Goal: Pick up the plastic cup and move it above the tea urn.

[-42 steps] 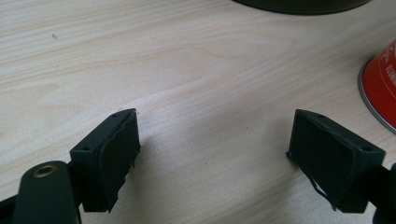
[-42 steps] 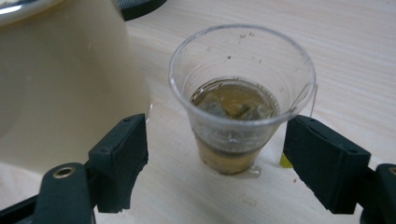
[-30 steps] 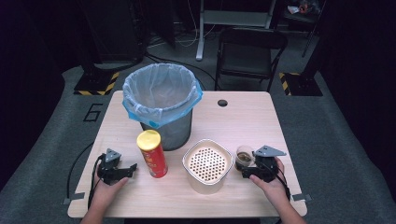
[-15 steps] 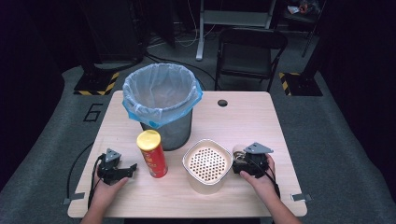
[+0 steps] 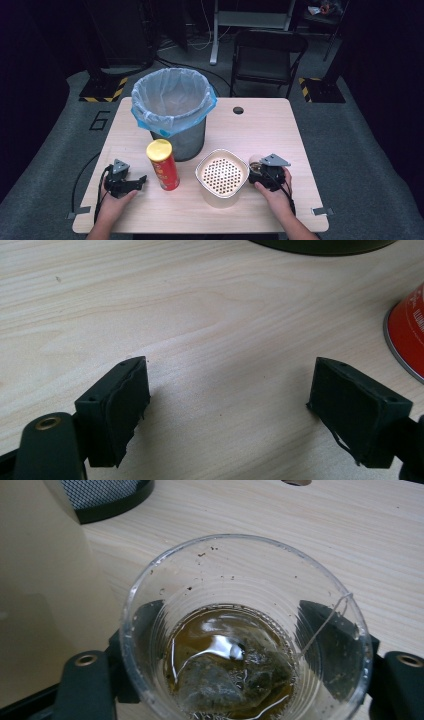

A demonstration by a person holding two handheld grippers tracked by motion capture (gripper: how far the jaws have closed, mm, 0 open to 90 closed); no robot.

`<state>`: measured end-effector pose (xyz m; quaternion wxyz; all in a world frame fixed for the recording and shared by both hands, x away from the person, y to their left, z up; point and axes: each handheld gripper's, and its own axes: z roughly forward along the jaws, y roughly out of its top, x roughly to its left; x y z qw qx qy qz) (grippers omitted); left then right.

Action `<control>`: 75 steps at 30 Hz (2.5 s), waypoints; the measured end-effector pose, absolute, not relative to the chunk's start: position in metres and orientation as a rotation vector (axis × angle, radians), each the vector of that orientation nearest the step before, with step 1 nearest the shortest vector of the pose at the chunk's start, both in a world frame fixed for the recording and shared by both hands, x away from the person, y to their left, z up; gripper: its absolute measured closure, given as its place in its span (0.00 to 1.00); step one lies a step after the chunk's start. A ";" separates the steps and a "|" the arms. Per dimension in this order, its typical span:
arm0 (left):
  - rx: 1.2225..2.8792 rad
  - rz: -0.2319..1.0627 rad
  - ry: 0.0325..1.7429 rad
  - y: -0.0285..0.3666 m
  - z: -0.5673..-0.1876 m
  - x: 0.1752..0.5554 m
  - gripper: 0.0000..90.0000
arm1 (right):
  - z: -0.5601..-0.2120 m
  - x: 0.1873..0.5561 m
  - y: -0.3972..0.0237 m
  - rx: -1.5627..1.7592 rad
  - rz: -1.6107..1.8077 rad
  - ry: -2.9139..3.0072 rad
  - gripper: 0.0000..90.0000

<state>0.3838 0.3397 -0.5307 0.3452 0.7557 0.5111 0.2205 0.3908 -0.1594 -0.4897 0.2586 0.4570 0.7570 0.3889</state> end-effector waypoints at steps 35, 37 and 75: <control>1.961 0.573 1.326 0.340 -0.531 0.384 0.18 | -0.436 0.398 -0.200 0.947 1.181 2.248 0.37; 1.962 0.572 1.327 0.340 -0.531 0.384 0.18 | -0.430 0.399 -0.198 0.909 1.172 2.268 0.37; 1.961 0.576 1.324 0.340 -0.531 0.384 0.18 | -0.388 0.448 -0.151 0.523 1.228 2.325 0.38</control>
